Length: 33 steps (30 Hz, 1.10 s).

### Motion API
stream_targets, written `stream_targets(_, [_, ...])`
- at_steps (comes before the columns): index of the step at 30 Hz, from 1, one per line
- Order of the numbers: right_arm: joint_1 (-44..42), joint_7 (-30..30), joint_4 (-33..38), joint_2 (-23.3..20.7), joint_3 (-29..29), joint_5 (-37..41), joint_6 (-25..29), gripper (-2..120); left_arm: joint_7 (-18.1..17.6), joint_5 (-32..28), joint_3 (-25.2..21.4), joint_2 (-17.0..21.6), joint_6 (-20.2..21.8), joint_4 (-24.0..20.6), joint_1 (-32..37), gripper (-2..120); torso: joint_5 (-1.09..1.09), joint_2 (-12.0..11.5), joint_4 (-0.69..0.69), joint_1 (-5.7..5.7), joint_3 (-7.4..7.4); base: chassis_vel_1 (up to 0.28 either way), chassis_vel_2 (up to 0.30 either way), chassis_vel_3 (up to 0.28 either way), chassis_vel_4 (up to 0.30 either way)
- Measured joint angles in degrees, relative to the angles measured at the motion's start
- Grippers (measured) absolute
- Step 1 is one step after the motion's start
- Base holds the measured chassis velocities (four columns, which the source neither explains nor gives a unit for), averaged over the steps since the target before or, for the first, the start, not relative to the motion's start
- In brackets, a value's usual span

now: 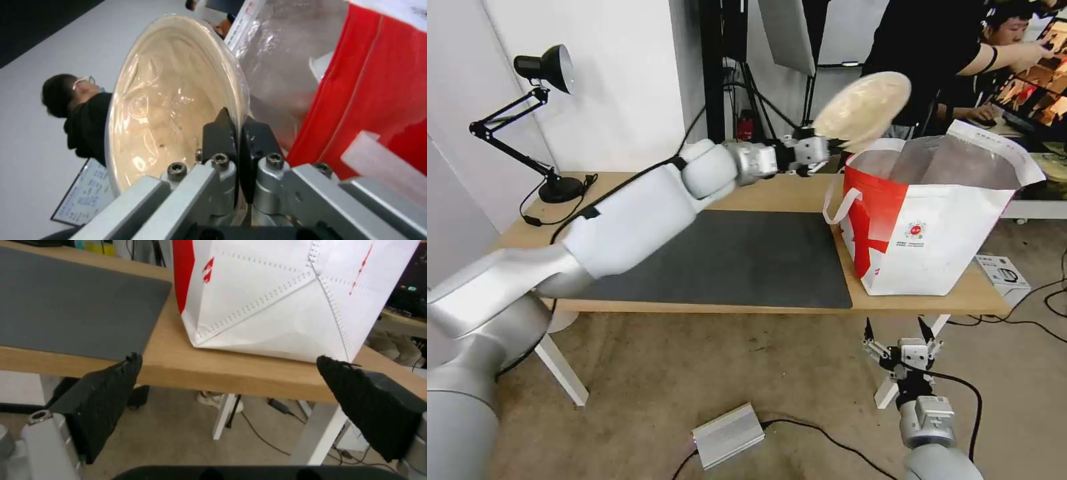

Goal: Pick up the trash from the table and place it into the takeout bag.

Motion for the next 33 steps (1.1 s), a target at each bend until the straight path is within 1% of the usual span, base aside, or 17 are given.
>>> stream_targets(9, [-0.13, 0.00, -0.35, 0.40, 0.10, -0.38, 0.06, 100, 0.86, 1.84, 0.13, -3.00, -0.43, 1.58, 0.46, 0, 0.00, 0.00, 0.00, 0.00, 0.00, 0.000, 0.000, 0.000, 0.000])
stream_targets(15, [-0.27, 0.00, -0.46, 0.63, 0.10, -0.60, 0.19, 100, 1.03, 2.45, 0.34, -3.90, -1.11, 2.66, 0.76, 0, -0.01, 0.00, 0.01, 0.00, 0.00, 0.000, 0.000, 0.000, 0.000])
stream_targets(33, [-0.10, 0.00, -1.20, 1.49, 0.07, -1.33, 1.11, 100, 1.63, 7.59, -0.46, -10.48, -5.75, 9.98, 0.71, 0, 0.00, 0.00, 0.00, 0.00, 0.00, 0.000, 0.000, 0.000, 0.000])
